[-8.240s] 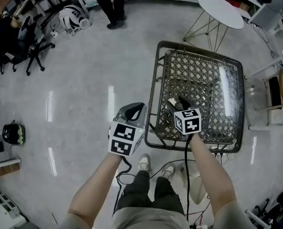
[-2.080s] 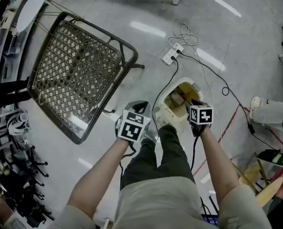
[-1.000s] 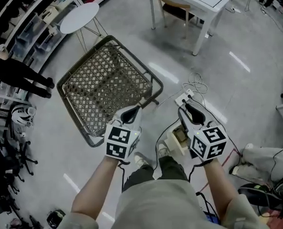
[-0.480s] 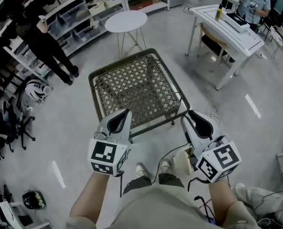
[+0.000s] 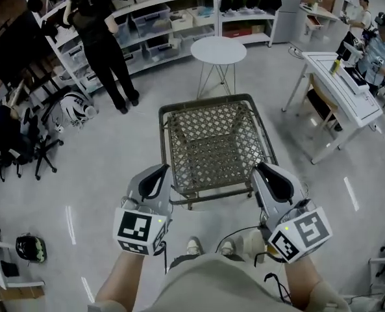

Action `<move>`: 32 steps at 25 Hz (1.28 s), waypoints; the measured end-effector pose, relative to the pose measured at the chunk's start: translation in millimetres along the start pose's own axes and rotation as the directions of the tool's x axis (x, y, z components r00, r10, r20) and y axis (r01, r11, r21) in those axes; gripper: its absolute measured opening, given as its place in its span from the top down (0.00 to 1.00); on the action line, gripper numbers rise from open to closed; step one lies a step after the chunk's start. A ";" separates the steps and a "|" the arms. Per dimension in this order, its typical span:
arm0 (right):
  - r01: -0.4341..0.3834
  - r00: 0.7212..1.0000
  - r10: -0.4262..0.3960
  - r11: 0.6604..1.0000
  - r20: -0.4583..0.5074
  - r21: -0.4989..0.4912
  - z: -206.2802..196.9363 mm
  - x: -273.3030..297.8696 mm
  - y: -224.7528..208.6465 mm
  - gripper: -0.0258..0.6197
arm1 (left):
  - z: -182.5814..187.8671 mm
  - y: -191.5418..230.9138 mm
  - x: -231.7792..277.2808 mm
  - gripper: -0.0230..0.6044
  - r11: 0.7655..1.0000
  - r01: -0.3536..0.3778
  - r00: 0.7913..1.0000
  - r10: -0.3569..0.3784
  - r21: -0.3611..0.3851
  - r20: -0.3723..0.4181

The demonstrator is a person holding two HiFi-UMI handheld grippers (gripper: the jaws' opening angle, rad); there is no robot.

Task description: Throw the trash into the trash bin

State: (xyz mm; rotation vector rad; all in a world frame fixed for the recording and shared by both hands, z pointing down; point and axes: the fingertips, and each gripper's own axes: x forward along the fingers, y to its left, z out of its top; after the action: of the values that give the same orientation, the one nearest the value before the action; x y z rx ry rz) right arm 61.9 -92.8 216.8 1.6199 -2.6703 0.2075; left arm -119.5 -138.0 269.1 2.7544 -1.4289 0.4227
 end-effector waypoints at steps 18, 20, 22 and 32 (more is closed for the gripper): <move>-0.095 0.987 0.117 0.978 0.112 -0.188 54.1 42.1 70.3 0.95 | 21.0 70.0 -63.4 0.96 0.989 -0.145 0.984 0.144 -0.003 0.107; -0.068 0.986 0.098 0.975 0.136 -0.213 60.6 40.8 69.1 0.95 | 24.6 73.2 -64.3 0.96 0.990 -0.141 0.983 0.137 0.026 0.123; -0.056 0.985 0.090 0.974 0.150 -0.219 65.3 38.8 67.7 0.96 | 29.5 73.6 -65.9 0.96 0.990 -0.140 0.981 0.136 0.022 0.140; -0.060 0.986 0.092 0.974 0.139 -0.218 62.7 33.6 62.6 0.96 | 38.0 65.8 -63.3 0.96 0.992 -0.119 0.981 0.110 0.049 0.162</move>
State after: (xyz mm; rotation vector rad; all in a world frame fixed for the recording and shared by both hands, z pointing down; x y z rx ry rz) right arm -5.3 -101.4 150.6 1.5264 -2.7492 -0.2013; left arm -198.2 -130.7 209.7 2.8181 -1.6424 0.2541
